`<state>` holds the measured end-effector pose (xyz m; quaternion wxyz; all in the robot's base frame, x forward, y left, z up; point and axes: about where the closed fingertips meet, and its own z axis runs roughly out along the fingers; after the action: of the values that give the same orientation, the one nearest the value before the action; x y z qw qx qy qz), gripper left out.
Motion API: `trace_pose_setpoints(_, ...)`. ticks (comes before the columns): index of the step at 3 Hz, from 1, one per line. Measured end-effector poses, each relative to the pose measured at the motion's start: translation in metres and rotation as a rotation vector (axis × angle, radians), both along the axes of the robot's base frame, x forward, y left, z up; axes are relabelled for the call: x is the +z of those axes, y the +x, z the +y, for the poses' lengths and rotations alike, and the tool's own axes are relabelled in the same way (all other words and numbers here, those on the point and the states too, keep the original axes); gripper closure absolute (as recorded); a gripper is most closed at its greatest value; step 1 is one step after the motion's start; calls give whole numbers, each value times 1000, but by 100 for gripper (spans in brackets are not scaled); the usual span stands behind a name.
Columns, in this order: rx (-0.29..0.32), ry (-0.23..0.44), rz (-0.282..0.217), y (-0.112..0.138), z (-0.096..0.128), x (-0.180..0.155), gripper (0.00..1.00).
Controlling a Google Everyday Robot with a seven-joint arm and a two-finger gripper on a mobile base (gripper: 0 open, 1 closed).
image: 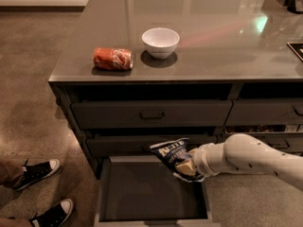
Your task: Place blue chip bag into bottom drawer
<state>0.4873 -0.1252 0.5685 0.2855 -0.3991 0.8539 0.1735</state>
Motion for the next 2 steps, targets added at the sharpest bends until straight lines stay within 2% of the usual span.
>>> trace_pose_setpoints(1, 16, 55, 25, 3, 5, -33, 100)
trace_pose_setpoints(2, 37, 129, 93, 6, 16, -99, 100)
